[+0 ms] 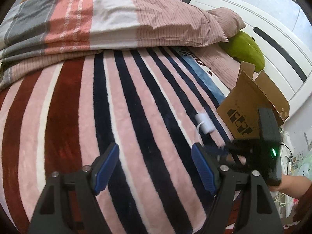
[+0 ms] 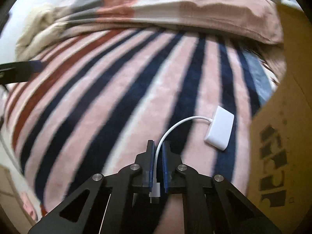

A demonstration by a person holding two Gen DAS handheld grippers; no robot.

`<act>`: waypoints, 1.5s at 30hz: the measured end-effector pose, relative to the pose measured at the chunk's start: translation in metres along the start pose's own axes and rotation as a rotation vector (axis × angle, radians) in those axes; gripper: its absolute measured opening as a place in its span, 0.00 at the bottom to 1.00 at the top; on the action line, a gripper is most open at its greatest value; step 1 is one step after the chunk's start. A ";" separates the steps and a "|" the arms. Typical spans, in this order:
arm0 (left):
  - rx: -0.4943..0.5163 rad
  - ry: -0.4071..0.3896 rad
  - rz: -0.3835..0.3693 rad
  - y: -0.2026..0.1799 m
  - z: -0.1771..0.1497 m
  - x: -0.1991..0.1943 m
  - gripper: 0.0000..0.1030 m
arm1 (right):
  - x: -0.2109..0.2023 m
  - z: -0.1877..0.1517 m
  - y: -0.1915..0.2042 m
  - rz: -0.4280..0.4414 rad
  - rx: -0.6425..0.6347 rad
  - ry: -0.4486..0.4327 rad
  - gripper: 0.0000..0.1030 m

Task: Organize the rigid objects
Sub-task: 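Grasp the white adapter with cable using the right gripper, then lower the adapter into the cardboard box and open the right gripper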

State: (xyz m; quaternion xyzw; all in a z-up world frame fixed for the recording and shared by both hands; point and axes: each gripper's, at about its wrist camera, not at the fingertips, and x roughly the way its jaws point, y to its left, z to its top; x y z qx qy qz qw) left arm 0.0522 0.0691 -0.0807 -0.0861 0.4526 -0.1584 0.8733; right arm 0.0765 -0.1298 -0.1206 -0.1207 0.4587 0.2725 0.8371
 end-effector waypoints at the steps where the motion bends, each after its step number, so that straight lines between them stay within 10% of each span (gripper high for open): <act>1: -0.002 0.000 -0.003 0.000 0.001 0.000 0.72 | -0.003 -0.002 0.011 0.057 -0.033 -0.006 0.03; 6: -0.007 0.000 -0.004 0.000 0.002 0.000 0.72 | -0.008 0.000 0.049 0.183 -0.129 0.014 0.05; 11: -0.008 0.002 -0.001 0.000 0.003 0.000 0.72 | -0.024 0.008 0.035 0.038 -0.108 -0.081 0.41; 19: -0.013 0.004 0.002 0.000 0.002 -0.003 0.72 | 0.023 0.019 -0.009 -0.019 0.040 0.008 0.41; 25: -0.007 0.014 -0.020 -0.004 0.007 0.001 0.72 | 0.020 0.023 0.002 -0.049 -0.012 -0.006 0.22; 33: 0.034 -0.008 -0.152 -0.036 0.032 -0.003 0.70 | -0.047 0.041 0.021 0.110 -0.057 -0.113 0.22; 40: 0.082 -0.053 -0.249 -0.074 0.068 -0.020 0.41 | -0.112 0.063 0.018 0.139 -0.069 -0.254 0.22; 45: 0.147 -0.078 -0.246 -0.118 0.103 -0.026 0.38 | -0.145 0.071 -0.013 0.140 -0.026 -0.312 0.22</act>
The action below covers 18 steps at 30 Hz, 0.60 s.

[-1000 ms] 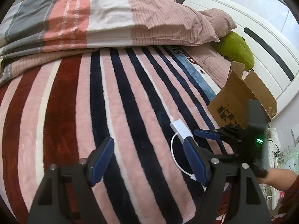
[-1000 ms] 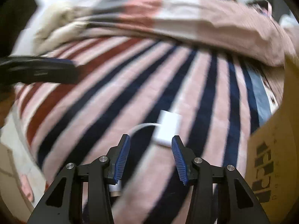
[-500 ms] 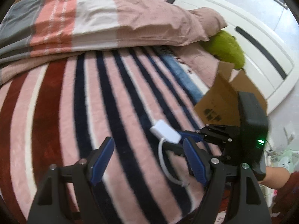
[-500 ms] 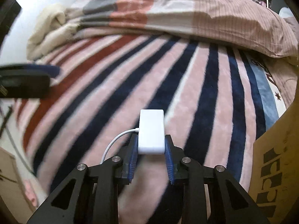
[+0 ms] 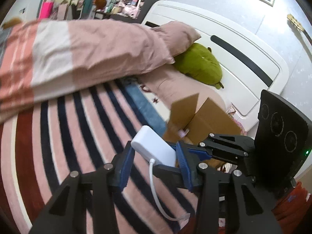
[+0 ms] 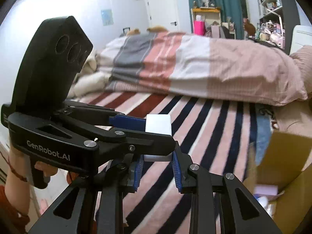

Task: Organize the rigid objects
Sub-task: 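Lower the adapter into the cardboard box and open the right gripper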

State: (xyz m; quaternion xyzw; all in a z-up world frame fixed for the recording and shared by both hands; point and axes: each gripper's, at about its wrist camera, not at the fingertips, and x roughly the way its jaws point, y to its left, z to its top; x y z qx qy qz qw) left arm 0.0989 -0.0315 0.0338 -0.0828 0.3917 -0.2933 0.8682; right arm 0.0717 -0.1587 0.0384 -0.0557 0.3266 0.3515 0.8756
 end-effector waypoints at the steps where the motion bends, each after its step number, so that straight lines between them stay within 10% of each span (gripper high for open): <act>1: 0.010 0.000 0.003 -0.007 0.007 0.003 0.36 | -0.007 0.003 -0.007 -0.010 0.007 -0.012 0.22; 18: 0.170 0.166 -0.056 -0.128 0.080 0.141 0.35 | -0.081 -0.018 -0.154 -0.211 0.206 -0.005 0.22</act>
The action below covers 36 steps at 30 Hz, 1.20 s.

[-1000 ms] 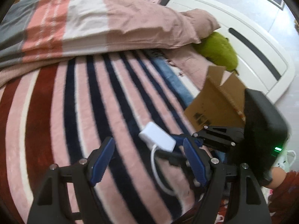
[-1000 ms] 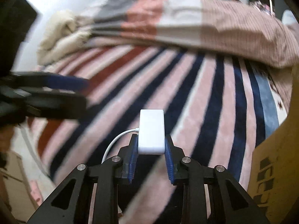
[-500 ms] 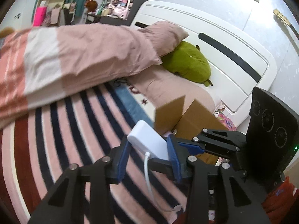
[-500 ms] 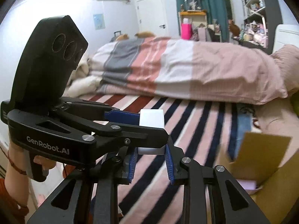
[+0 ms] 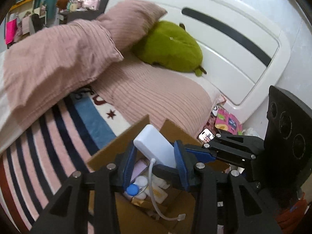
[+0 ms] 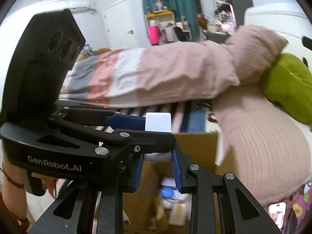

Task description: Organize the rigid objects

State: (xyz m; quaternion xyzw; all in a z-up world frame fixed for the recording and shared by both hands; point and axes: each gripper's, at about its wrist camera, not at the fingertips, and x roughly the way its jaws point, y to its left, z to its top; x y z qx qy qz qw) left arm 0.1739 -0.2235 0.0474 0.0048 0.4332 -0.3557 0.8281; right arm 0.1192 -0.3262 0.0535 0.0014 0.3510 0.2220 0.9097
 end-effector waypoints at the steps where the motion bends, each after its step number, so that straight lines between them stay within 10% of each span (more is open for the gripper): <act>1: 0.000 0.012 -0.001 -0.002 0.000 0.007 0.35 | 0.001 -0.003 -0.005 -0.011 0.005 0.010 0.22; 6: -0.018 0.076 0.013 0.001 -0.010 0.029 0.36 | 0.015 -0.019 -0.020 -0.027 0.011 0.100 0.22; 18: -0.044 -0.010 0.122 0.017 -0.038 -0.026 0.75 | 0.020 -0.025 0.002 -0.071 -0.063 0.177 0.36; 36: -0.287 -0.281 0.543 0.075 -0.155 -0.158 0.84 | -0.007 -0.022 0.068 0.059 -0.241 -0.071 0.92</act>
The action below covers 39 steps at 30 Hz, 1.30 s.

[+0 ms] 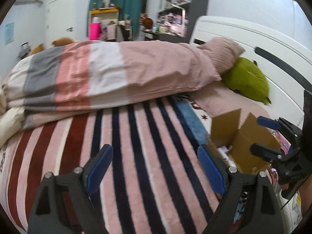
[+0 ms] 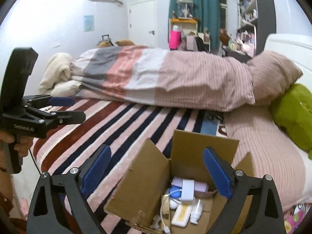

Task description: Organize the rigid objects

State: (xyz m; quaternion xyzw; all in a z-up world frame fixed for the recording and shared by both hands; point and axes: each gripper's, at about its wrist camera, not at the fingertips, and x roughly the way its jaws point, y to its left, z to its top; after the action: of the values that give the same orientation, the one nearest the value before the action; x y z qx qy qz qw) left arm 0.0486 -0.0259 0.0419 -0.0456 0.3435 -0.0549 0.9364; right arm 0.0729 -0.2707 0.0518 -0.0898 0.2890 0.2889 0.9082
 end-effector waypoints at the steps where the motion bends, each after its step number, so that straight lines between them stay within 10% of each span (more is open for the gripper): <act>1: -0.011 -0.004 0.006 0.004 -0.003 -0.002 0.84 | 0.001 -0.001 0.001 0.013 0.004 -0.006 0.92; 39: -0.033 -0.039 0.064 0.017 -0.016 -0.015 0.84 | -0.001 -0.005 0.005 0.045 0.050 -0.041 0.92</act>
State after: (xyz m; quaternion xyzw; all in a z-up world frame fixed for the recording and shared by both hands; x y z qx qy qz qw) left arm 0.0277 -0.0082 0.0375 -0.0514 0.3273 -0.0185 0.9433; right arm 0.0673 -0.2684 0.0481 -0.0549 0.2796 0.3036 0.9092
